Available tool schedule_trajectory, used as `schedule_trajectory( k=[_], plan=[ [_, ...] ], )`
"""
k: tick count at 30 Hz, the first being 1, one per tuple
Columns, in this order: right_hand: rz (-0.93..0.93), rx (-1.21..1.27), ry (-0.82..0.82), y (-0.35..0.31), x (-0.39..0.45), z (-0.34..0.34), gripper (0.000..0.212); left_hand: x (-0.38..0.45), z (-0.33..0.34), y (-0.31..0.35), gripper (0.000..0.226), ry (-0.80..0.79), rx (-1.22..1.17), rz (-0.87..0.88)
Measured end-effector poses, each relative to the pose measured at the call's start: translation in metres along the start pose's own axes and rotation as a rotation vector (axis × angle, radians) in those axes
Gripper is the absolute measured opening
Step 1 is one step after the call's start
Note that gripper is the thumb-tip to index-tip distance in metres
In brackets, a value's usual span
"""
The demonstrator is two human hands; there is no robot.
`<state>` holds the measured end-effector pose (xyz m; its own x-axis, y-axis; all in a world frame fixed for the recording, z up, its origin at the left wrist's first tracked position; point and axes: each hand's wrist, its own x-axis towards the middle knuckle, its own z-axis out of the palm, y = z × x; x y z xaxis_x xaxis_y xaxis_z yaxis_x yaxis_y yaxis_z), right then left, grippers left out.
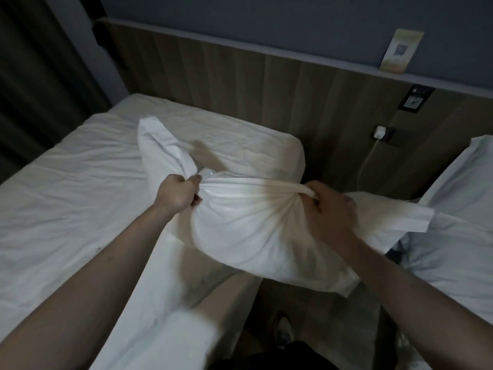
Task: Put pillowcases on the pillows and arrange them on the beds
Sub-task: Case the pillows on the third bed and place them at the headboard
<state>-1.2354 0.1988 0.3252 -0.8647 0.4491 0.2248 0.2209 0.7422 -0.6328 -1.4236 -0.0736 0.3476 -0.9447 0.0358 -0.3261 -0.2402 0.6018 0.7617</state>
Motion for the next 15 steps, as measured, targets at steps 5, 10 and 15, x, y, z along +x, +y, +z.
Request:
schedule_trajectory(
  k=[5,10,15],
  plan=[
    [-0.066,0.103,-0.041,0.028,0.058,-0.009,0.012,0.016,0.029,0.02,0.049,0.095,-0.086,-0.012],
    [-0.067,0.118,-0.086,0.059,0.113,-0.007,0.006,0.037,0.048,0.052,0.06,0.155,-0.2,-0.027],
    [-0.087,0.08,-0.117,0.081,0.16,0.008,0.02,0.079,0.062,0.083,0.049,0.157,-0.33,-0.026]
  ],
)
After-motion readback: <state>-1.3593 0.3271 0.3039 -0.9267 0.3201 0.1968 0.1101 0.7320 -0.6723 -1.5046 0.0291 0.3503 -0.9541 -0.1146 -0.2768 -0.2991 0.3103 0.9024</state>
